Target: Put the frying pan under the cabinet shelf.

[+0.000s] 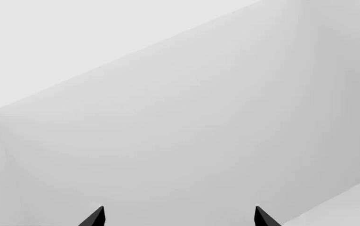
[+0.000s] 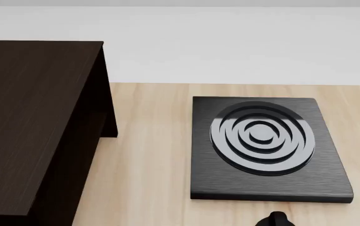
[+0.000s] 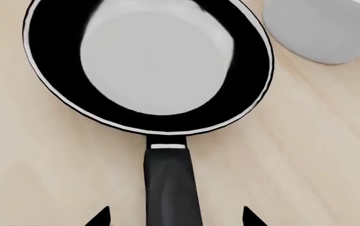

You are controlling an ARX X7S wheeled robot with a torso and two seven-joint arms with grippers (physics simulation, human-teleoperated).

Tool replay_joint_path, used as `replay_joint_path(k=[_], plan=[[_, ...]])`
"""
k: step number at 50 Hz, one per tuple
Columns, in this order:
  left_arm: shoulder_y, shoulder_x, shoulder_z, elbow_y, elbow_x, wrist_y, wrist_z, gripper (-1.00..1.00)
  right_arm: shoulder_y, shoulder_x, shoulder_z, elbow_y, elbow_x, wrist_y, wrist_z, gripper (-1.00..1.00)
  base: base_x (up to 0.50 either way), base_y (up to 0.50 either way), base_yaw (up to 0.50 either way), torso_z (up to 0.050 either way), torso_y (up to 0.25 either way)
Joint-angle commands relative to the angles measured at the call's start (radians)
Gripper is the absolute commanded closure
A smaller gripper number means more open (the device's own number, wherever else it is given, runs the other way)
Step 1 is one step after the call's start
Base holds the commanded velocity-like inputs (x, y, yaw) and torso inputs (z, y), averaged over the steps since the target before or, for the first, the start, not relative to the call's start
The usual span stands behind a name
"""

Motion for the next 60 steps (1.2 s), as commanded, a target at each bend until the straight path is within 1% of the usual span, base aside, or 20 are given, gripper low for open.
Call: replay_joint_path(k=[1, 2, 3, 8, 13, 19, 24, 31, 33, 35, 38, 42, 47, 53, 60], plan=[[-0.002, 0.002, 0.001, 0.000, -0.009, 0.001, -0.008, -1.00, 0.005, -0.002, 0.004, 0.056, -0.005, -0.031, 0.000, -1.00, 0.00, 0.00, 0.00, 0.000, 0.000], [-0.003, 0.003, 0.002, -0.001, -0.009, 0.001, -0.008, -1.00, 0.006, -0.003, 0.000, 0.061, -0.005, -0.035, -0.002, -1.00, 0.00, 0.00, 0.00, 0.000, 0.000], [-0.004, 0.003, 0.003, -0.002, -0.010, 0.002, -0.008, -1.00, 0.010, -0.004, -0.003, 0.067, -0.007, -0.039, 0.000, 1.00, 0.00, 0.00, 0.00, 0.000, 0.000], [-0.016, 0.006, 0.003, -0.007, -0.014, 0.005, -0.007, -1.00, 0.003, -0.006, -0.003, 0.014, -0.001, -0.009, -0.009, 1.00, 0.00, 0.00, 0.00, 0.000, 0.000], [-0.034, 0.002, -0.003, -0.003, -0.021, -0.005, -0.008, -1.00, -0.022, -0.015, 0.008, -0.094, 0.006, 0.044, -0.014, 1.00, 0.00, 0.00, 0.00, 0.000, 0.000], [-0.073, -0.002, -0.017, 0.012, -0.033, -0.036, -0.007, -1.00, -0.036, -0.005, 0.017, -0.227, 0.008, 0.133, -0.018, 1.00, 0.00, 0.00, 0.00, 0.000, 0.000], [-0.079, -0.012, -0.029, 0.039, -0.044, -0.058, -0.010, -1.00, -0.045, 0.002, 0.026, -0.322, 0.013, 0.191, -0.024, 1.00, 0.00, 0.00, 0.00, 0.000, 0.002], [-0.104, -0.026, -0.045, 0.060, -0.056, -0.090, -0.012, -1.00, -0.040, 0.028, 0.039, -0.492, 0.022, 0.296, -0.035, 1.00, 0.00, 0.00, 0.00, 0.000, 0.001], [-0.107, -0.030, -0.050, 0.069, -0.060, -0.098, -0.013, -1.00, -0.019, 0.032, 0.061, -0.540, 0.042, 0.333, -0.046, 1.00, 0.00, 0.00, 0.00, 0.000, 0.000], [-0.106, -0.036, -0.059, 0.081, -0.065, -0.108, -0.014, -1.00, -0.020, 0.049, 0.046, -0.574, 0.030, 0.356, -0.039, 1.00, 0.00, 0.00, 0.00, 0.000, 0.000], [-0.108, -0.046, -0.067, 0.095, -0.070, -0.125, -0.017, -1.00, 0.003, 0.070, 0.060, -0.635, 0.044, 0.412, -0.049, 1.00, 0.00, 0.00, 0.00, 0.000, 0.000], [-0.124, -0.052, -0.073, 0.100, -0.077, -0.141, -0.016, -1.00, 0.008, 0.086, 0.065, -0.679, 0.052, 0.442, -0.060, 1.00, 0.00, 0.00, 0.00, 0.000, 0.003], [-0.151, -0.056, -0.079, 0.099, -0.081, -0.154, -0.018, -1.00, 0.008, 0.108, 0.073, -0.662, 0.054, 0.415, -0.074, 1.00, 0.00, 0.00, 0.00, 0.000, 0.000], [-0.169, -0.057, -0.076, 0.093, -0.087, -0.157, -0.015, -1.00, 0.030, 0.143, 0.073, -0.689, 0.059, 0.439, -0.082, 1.00, 0.00, 0.00, 0.00, 0.000, 0.002], [-0.178, -0.071, -0.077, 0.087, -0.090, -0.157, -0.016, -1.00, 0.077, 0.206, 0.047, -0.777, 0.077, 0.533, -0.097, 1.00, 0.00, 0.00, 0.00, 0.000, 0.001]])
